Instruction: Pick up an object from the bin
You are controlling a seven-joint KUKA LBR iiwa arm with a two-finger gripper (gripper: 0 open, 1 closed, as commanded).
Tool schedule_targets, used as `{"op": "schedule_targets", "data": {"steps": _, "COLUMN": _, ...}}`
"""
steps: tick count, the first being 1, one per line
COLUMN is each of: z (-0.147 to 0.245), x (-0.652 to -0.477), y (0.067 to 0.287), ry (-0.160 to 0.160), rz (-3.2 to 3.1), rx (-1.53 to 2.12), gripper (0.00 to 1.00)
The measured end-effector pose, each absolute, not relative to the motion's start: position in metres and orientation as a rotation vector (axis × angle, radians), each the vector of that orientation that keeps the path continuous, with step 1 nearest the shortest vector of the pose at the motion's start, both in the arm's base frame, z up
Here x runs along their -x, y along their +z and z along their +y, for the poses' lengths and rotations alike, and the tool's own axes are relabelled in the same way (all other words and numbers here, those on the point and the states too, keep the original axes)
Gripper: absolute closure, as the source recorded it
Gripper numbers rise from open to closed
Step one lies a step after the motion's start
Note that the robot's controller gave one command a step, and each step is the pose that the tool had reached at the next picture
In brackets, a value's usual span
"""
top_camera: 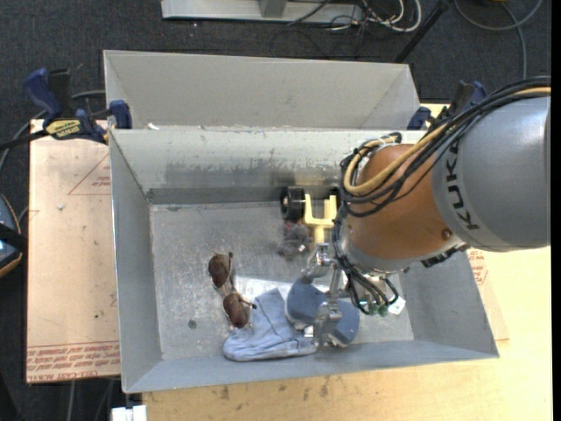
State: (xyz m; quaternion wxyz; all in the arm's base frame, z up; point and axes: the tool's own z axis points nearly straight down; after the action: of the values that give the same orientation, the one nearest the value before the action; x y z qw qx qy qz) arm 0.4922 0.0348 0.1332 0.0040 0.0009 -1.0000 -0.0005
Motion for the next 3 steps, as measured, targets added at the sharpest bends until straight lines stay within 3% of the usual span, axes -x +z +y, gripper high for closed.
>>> {"op": "schedule_targets", "data": {"steps": 1, "z": 0.035, "x": -0.494, "y": 0.137, "ry": -0.002, "rz": -3.141, "rx": -0.001, "gripper": 0.00}}
{"op": "schedule_targets", "data": {"steps": 2, "z": 0.019, "x": -0.499, "y": 0.112, "ry": -0.004, "rz": -3.147, "rx": -0.138, "gripper": 0.00}}
{"op": "schedule_targets", "data": {"steps": 3, "z": 0.036, "x": -0.490, "y": 0.076, "ry": 0.005, "rz": -3.144, "rx": -0.258, "gripper": 1.00}}
